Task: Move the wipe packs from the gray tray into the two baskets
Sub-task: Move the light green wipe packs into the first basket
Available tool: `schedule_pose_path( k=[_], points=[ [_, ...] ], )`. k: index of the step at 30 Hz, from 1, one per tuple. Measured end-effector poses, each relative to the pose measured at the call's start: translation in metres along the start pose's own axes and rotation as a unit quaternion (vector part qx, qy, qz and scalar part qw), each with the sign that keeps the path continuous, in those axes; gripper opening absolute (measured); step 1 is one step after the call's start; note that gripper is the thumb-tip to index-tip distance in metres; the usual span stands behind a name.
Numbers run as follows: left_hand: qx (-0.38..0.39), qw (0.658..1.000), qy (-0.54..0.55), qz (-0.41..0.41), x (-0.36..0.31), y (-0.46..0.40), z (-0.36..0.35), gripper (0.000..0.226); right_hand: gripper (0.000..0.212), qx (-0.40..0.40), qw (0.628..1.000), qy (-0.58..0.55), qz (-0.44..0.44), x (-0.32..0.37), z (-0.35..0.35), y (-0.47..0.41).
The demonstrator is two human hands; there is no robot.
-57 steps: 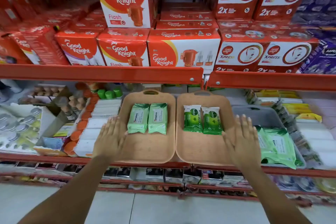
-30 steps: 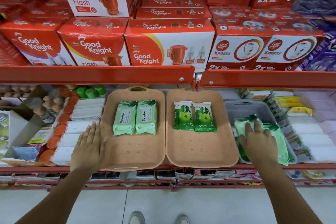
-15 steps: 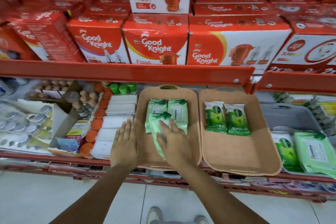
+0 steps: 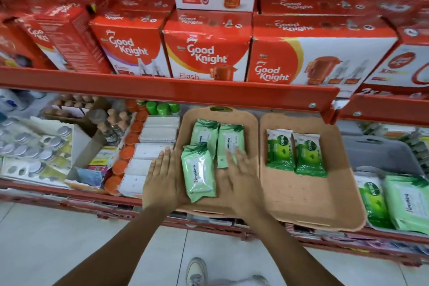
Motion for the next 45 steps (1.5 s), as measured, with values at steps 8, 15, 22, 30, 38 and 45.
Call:
schedule_pose_path(
  k=[8,15,22,30,38,45],
  points=[
    [-0.003,0.999,-0.04,-0.002,0.001,-0.002,-0.005,0.115,0.064,-0.147,0.943,0.162,-0.252,-0.192,0.133,0.109],
    [0.004,0.998,-0.068,0.007,-0.003,-0.002,-0.006,0.115,0.067,-0.06,0.874,0.222,-0.428,-0.291,0.167,0.173],
    [-0.005,0.999,-0.049,0.017,-0.004,-0.001,-0.003,0.111,0.058,-0.092,0.895,0.217,-0.378,-0.256,0.17,0.152],
    [-0.022,0.999,-0.03,0.005,0.005,-0.004,-0.012,0.085,0.05,-0.2,0.931,0.279,-0.121,-0.123,0.156,0.059],
    [-0.015,0.998,-0.053,0.004,0.013,-0.012,-0.026,0.103,0.055,0.037,0.975,0.087,-0.2,-0.154,0.073,0.054],
    [-0.034,0.999,-0.04,-0.006,0.012,-0.011,-0.024,0.096,0.077,0.101,0.968,0.142,-0.18,-0.147,0.053,0.055]
  ],
)
Point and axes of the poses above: each hand's wrist, its own y-axis away from the middle knuckle, its own z-axis out of the back of the hand, x = y × z, the point moved 6 cm from there along -y, towards the middle knuckle, and after that the axes turned 10 degrees about z, right-handed, at the moved point
